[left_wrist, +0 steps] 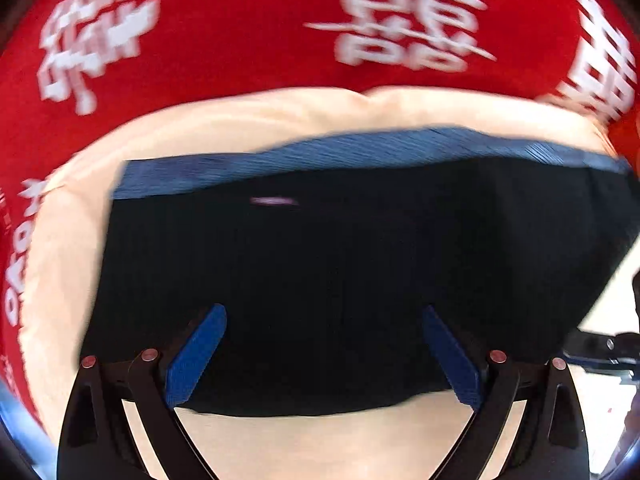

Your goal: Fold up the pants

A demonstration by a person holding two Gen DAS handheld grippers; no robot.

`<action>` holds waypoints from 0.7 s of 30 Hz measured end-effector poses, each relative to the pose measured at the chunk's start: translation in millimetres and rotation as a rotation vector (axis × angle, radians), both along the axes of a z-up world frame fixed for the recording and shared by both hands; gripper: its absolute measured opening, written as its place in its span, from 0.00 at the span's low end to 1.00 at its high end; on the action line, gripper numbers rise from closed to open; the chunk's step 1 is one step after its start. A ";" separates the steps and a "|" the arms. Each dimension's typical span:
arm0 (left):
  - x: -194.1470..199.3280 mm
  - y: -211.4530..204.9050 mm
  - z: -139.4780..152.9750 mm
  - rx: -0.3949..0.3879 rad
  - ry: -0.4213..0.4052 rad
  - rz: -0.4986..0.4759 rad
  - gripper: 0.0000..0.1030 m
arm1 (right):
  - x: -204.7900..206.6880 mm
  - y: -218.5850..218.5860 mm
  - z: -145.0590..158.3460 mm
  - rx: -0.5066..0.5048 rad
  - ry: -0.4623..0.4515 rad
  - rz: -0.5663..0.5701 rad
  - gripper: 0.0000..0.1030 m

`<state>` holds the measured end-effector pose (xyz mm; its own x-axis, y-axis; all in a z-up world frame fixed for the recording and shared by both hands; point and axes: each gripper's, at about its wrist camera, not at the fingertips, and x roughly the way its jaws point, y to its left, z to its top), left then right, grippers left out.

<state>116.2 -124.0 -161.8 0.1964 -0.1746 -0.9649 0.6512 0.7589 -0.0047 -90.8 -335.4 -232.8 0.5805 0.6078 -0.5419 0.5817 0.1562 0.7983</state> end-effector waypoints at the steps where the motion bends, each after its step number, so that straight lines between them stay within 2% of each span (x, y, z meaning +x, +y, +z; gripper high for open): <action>1: -4.1 -6.7 -2.9 0.000 0.005 -0.011 0.97 | 3.2 -0.4 -1.1 0.007 -0.007 -0.004 0.30; 3: -10.3 -20.2 -10.5 -0.001 0.017 -0.013 0.97 | 12.4 -0.9 -6.8 0.029 -0.036 -0.006 0.42; 4: -11.3 -25.7 -13.3 -0.010 0.033 -0.002 0.97 | 17.6 -1.7 -10.4 0.033 -0.039 -0.007 0.42; 5: -12.4 -29.1 -14.5 -0.014 0.042 0.005 0.97 | 22.0 -2.7 -11.7 0.026 -0.029 0.003 0.33; 6: -14.4 -32.8 -14.3 -0.014 0.048 0.008 0.97 | 25.6 -4.2 -6.7 -0.005 -0.026 0.016 0.09; 9: -37.7 -40.7 -12.7 0.008 0.048 -0.059 0.97 | 18.7 -2.4 19.3 -0.091 -0.076 0.043 0.09; 12: -64.9 -44.3 -22.0 0.072 0.011 -0.135 0.97 | 4.0 5.1 12.9 -0.156 0.008 0.058 0.08; 13: -67.8 -42.8 -26.3 0.077 0.015 -0.124 0.97 | -0.1 6.5 1.6 -0.143 0.041 0.055 0.08; 14: -65.5 -32.7 -29.1 0.060 0.031 -0.089 0.97 | -4.5 5.7 -6.7 -0.107 0.037 0.033 0.08; 16: -59.7 -30.1 -29.5 0.050 0.065 -0.053 0.97 | -6.2 1.9 -5.8 -0.082 0.028 0.051 0.08; 19: -57.2 -31.6 -21.5 0.081 0.049 -0.044 0.97 | -11.3 -7.3 16.2 -0.169 0.048 0.148 0.12; 21: -56.3 -35.7 -8.0 0.053 0.037 -0.037 0.97 | -20.7 -27.0 42.0 -0.305 0.042 0.171 0.12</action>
<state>60.0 -159.6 -169.8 0.1549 -0.1294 -0.9794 0.6788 0.7342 0.0104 -111.4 -362.5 -190.8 0.4573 0.5013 -0.7346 0.5577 0.4818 0.6759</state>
